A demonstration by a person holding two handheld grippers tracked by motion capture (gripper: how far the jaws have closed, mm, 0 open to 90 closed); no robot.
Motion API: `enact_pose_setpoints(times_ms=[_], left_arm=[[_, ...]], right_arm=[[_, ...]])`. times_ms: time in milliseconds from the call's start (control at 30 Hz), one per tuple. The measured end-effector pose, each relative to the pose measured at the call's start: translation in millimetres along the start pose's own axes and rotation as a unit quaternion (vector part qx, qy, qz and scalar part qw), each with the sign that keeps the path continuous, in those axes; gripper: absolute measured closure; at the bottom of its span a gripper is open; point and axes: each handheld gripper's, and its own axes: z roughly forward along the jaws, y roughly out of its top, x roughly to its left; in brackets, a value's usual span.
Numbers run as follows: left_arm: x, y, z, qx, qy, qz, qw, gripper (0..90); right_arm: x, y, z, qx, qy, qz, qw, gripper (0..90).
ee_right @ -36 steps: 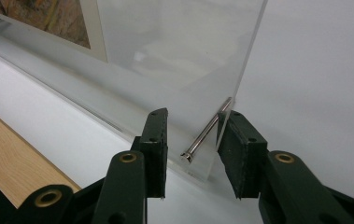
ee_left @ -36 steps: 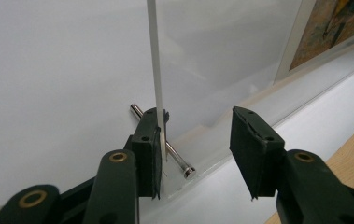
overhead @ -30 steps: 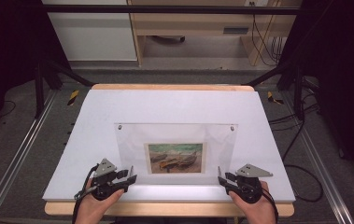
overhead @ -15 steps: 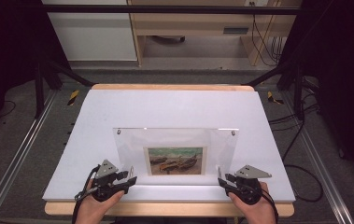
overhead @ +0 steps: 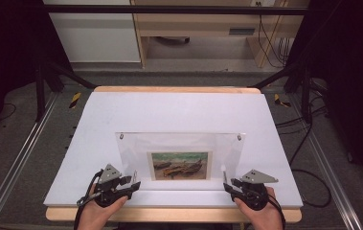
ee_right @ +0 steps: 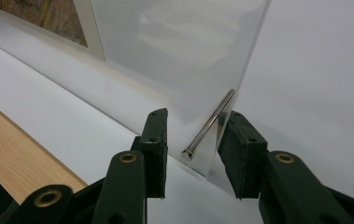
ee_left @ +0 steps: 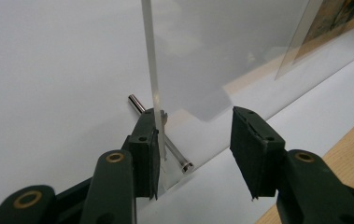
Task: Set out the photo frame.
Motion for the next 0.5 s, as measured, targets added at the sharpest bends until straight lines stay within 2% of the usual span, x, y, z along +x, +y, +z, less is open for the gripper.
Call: enact_pose_setpoints(times_ms=[500], left_arm=[[0.6, 0.3, 0.1, 0.002, 0.000, 0.004, 1.0000, 53.6]], right_arm=[[0.6, 0.1, -0.3, 0.002, -0.001, 0.002, 1.0000, 63.1]])
